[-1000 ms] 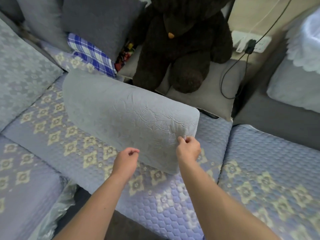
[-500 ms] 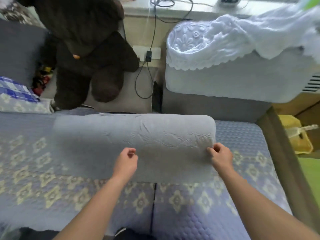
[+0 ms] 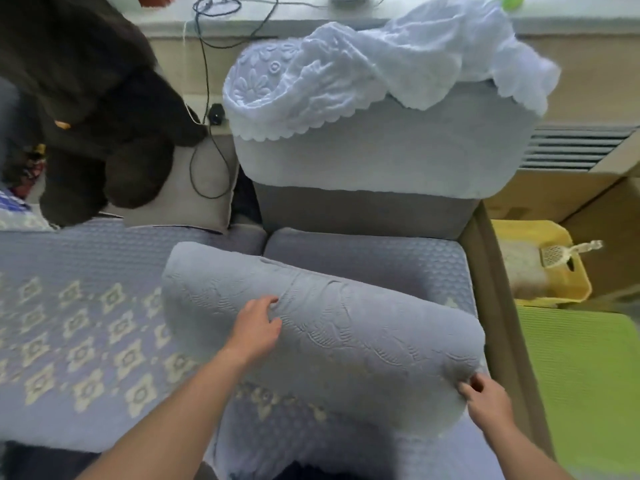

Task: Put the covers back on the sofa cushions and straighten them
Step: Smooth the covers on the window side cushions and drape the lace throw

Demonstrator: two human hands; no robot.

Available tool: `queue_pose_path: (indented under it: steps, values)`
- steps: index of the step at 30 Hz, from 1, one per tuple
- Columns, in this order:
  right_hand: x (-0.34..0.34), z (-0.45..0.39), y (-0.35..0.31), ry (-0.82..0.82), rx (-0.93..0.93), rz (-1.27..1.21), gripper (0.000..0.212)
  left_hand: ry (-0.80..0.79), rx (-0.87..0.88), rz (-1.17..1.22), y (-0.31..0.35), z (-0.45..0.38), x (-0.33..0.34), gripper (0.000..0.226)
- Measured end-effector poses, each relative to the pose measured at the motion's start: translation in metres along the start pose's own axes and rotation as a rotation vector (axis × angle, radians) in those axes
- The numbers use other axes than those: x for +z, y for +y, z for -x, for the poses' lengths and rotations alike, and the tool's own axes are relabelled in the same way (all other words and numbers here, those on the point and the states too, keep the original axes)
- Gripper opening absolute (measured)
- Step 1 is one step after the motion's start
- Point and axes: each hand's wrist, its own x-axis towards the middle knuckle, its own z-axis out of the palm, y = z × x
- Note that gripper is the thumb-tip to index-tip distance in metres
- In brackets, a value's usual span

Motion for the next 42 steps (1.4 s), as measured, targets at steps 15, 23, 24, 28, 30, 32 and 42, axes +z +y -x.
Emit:
queue_pose_path:
  steps: [15, 23, 24, 28, 30, 32, 42]
  values:
    - [-0.015, 0.031, -0.056, -0.096, 0.140, 0.438, 0.015, -0.247, 0.283, -0.611, -0.014, -0.092, 0.005, 0.064]
    - [0.004, 0.057, -0.117, 0.112, -0.265, 0.464, 0.042, -0.116, 0.291, -0.531, -0.036, -0.087, -0.002, 0.048]
    - [0.009, 0.055, -0.124, 0.083, -0.329, 0.475, 0.049, -0.119, 0.287, -0.536, -0.041, -0.088, -0.004, 0.044]
    - [0.021, 0.045, -0.113, -0.111, -0.362, 0.699, 0.065, -0.024, 0.296, -0.561, -0.052, -0.093, -0.015, 0.015]
    - [0.014, 0.047, -0.096, -0.114, -0.400, 0.732, 0.066, -0.032, 0.304, -0.641, -0.047, -0.102, -0.017, 0.012]
    - [0.005, 0.046, -0.085, -0.060, -0.462, 0.732, 0.060, -0.110, 0.265, -0.650, -0.039, -0.109, -0.018, 0.012]
    - [-0.001, 0.037, -0.079, -0.046, -0.148, 0.532, 0.050, -0.139, 0.008, -0.527, -0.027, -0.117, 0.004, 0.046]
